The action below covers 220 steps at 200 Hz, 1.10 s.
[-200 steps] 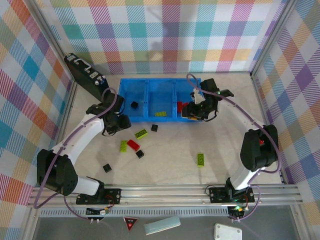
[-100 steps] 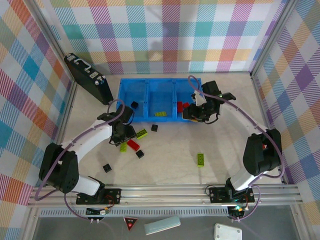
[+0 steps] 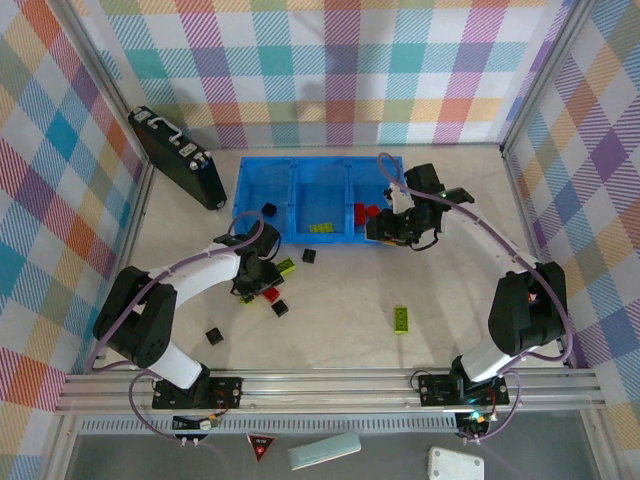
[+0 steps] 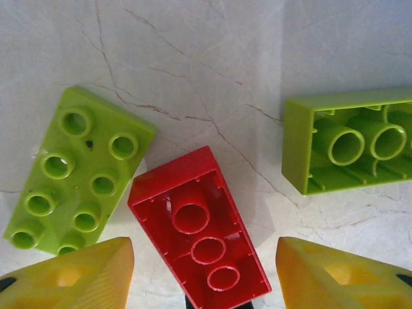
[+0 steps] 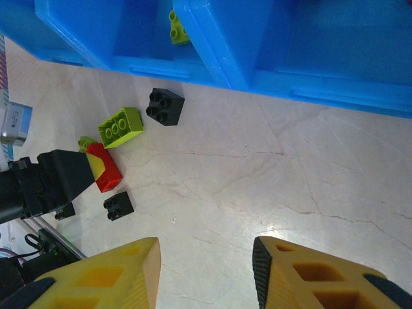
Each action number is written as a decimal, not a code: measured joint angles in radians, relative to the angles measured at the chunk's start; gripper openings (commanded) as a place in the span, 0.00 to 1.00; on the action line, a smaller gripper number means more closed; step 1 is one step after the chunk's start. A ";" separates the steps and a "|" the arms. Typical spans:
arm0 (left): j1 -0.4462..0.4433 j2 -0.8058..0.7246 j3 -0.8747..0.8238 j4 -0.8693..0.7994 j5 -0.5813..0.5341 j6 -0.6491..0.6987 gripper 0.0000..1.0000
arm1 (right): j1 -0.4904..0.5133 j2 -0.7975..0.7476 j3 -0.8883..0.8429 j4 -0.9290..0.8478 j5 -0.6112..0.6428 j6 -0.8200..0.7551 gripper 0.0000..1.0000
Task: Sort the legos into containers by color
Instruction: Pick up the lego from the center of the table.
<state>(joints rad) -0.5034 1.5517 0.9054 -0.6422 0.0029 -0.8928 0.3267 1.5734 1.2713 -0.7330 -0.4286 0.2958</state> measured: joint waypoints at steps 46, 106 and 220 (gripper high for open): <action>0.000 0.034 -0.007 0.041 0.008 -0.008 0.48 | 0.000 -0.010 -0.003 0.000 0.000 -0.002 0.44; -0.004 0.039 -0.007 0.047 0.011 0.000 0.40 | 0.000 -0.031 -0.016 -0.002 0.001 -0.005 0.44; -0.059 -0.089 0.113 0.067 0.104 0.411 0.30 | 0.034 -0.088 -0.051 -0.001 -0.023 0.037 0.44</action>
<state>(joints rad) -0.5625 1.4628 1.0187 -0.5755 0.1066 -0.4820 0.3607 1.4853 1.2205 -0.7338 -0.4511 0.3332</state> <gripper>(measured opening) 0.305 0.434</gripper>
